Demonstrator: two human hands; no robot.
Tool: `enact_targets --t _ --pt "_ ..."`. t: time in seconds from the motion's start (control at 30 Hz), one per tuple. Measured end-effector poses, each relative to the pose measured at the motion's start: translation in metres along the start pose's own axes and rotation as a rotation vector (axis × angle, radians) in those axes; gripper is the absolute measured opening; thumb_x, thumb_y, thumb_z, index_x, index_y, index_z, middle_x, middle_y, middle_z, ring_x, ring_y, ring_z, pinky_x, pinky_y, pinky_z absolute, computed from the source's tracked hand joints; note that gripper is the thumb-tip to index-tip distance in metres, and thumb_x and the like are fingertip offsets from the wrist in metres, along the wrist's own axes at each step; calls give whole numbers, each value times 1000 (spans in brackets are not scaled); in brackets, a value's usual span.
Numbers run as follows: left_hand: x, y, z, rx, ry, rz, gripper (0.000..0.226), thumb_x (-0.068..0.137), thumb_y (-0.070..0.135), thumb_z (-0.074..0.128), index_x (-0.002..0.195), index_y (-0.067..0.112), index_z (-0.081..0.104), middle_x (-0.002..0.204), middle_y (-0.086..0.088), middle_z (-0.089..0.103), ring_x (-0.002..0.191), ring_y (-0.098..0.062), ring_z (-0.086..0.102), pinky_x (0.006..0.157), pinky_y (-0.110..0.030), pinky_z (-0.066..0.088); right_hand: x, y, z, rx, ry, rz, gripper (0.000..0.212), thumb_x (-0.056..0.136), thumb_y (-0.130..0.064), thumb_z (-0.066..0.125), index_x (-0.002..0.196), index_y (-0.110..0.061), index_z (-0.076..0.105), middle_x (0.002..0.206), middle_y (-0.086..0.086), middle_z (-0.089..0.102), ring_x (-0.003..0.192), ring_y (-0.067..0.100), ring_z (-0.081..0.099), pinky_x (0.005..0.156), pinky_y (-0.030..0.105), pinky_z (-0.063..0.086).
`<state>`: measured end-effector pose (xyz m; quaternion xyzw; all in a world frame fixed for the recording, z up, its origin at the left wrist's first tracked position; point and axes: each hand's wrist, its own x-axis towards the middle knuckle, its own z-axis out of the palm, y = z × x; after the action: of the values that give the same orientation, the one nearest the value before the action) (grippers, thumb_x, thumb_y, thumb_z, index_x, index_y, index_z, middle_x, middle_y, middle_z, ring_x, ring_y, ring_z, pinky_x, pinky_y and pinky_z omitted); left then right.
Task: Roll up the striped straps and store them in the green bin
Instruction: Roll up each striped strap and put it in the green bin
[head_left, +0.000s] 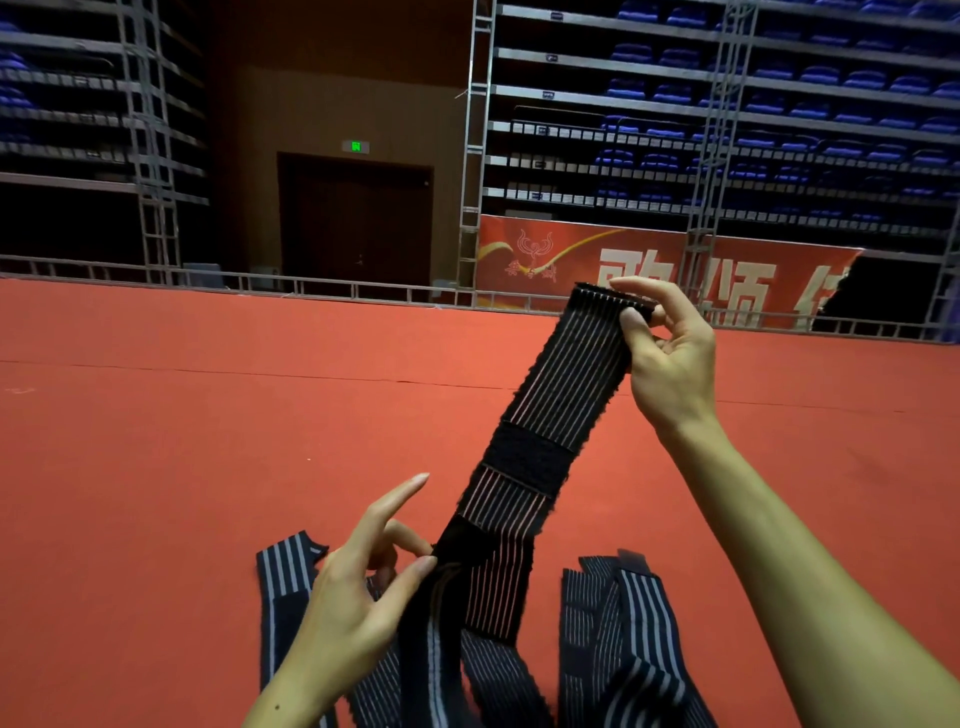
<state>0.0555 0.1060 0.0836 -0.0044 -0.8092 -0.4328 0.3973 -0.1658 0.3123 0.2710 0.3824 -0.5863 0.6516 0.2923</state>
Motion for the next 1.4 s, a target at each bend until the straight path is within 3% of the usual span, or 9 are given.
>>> enact_targets --t 0.13,0.27,0.43,0.67,0.9,1.03,1.17,1.27,1.4 --pt "2 -2 -9 -7 15 2 80 99 10 75 156 56 43 97 3 70 67 -12 41 68 -24 41 -2 9 -8 -39 31 47 43 103 3 59 112 -37 74 105 -11 69 92 20 65 85 53 65" --pt "2 -8 -16 3 22 -1 80 98 7 75 155 55 46 97 0 71 67 -13 41 69 -27 42 -7 16 -10 -95 50 74 51 102 -1 59 109 -50 70 104 -10 67 91 47 69 75 63 62" --pt "-3 -11 -19 24 16 26 79 97 2 75 150 54 51 99 1 72 67 -12 42 70 -22 41 -14 25 -7 -142 86 120 43 101 1 59 112 -38 70 92 -8 68 82 29 69 71 59 61" --pt "3 -3 6 -62 0 -41 60 99 8 74 140 49 58 102 7 73 96 -21 68 87 -21 52 -34 9 22 -32 -21 105 34 106 -5 59 117 -36 69 103 4 70 88 40 74 66 58 64" --pt "12 25 42 -134 -9 -10 58 94 16 83 141 39 60 103 13 79 100 -16 75 85 -20 56 -35 -18 35 7 5 63 41 104 -4 61 123 -39 70 105 14 68 82 47 68 61 57 61" --pt "9 37 62 -116 26 34 59 91 26 87 137 50 60 103 14 78 99 -19 75 86 -32 58 -33 -26 33 -1 34 63 42 103 -3 61 127 -36 70 102 15 67 79 48 67 59 53 60" --pt "7 38 75 8 35 80 76 87 28 91 143 58 50 104 19 74 93 -16 71 82 -36 60 -29 -27 26 -27 52 64 41 102 -5 62 126 -37 70 95 0 69 81 42 68 67 50 62" --pt "10 36 79 147 51 134 84 87 29 90 149 58 42 101 21 70 77 -15 64 70 -33 59 -29 -26 22 -53 59 54 41 101 -4 62 125 -37 70 89 -16 64 78 25 63 72 36 57" --pt "6 28 71 158 49 165 83 90 23 86 152 55 41 104 21 70 65 -17 61 62 -29 56 -22 -13 6 -82 145 106 44 102 -1 60 127 -35 69 91 -9 64 75 17 62 65 37 57"
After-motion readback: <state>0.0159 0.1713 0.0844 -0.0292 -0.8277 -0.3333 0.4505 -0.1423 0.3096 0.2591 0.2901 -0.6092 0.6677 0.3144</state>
